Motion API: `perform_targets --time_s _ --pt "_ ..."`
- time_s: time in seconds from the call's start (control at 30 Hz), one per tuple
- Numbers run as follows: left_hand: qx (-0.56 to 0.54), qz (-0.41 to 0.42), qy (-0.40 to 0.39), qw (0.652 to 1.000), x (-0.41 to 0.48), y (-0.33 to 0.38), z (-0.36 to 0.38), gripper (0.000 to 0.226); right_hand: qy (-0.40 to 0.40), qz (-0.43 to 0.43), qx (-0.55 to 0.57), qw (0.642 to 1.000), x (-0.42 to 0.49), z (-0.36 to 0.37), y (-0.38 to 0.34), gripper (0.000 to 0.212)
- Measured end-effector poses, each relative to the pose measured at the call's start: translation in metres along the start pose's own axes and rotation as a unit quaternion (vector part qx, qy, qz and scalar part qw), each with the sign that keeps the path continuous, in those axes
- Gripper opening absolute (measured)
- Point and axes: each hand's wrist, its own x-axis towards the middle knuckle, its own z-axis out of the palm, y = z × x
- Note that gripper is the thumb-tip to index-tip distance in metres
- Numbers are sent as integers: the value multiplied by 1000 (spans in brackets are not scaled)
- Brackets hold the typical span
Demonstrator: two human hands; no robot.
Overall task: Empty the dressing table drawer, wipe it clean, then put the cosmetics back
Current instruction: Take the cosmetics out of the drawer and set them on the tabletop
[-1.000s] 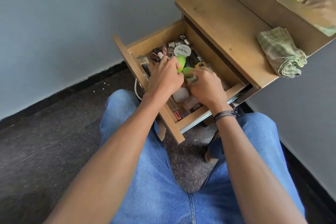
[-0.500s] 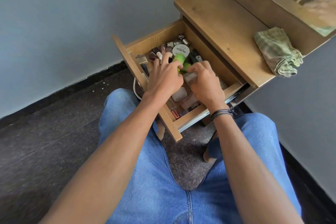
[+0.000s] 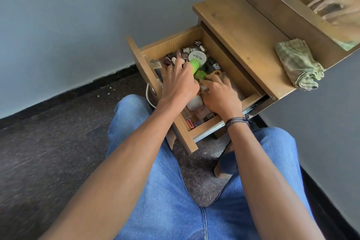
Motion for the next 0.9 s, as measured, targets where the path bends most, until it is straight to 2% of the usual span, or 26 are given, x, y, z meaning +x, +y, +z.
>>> perform_targets --time_s 0.17,0.37,0.53,0.7,0.9 --pt "-15 -6 -10 1000 1 0 0 35 -17 1 -22 1000 3 2 -1 54" --pt "-28 -4 -29 999 2 -1 0 37 -9 -2 -48 999 2 4 -2 46" --pt "-34 -7 -33 999 3 -2 0 40 -14 -6 -60 998 0 4 -3 50" --pt "-34 -9 -43 998 3 -2 0 41 32 4 -50 998 -5 3 -5 32" --pt "-40 -8 -51 998 3 -2 -1 39 118 26 -25 992 -16 -1 -12 29"
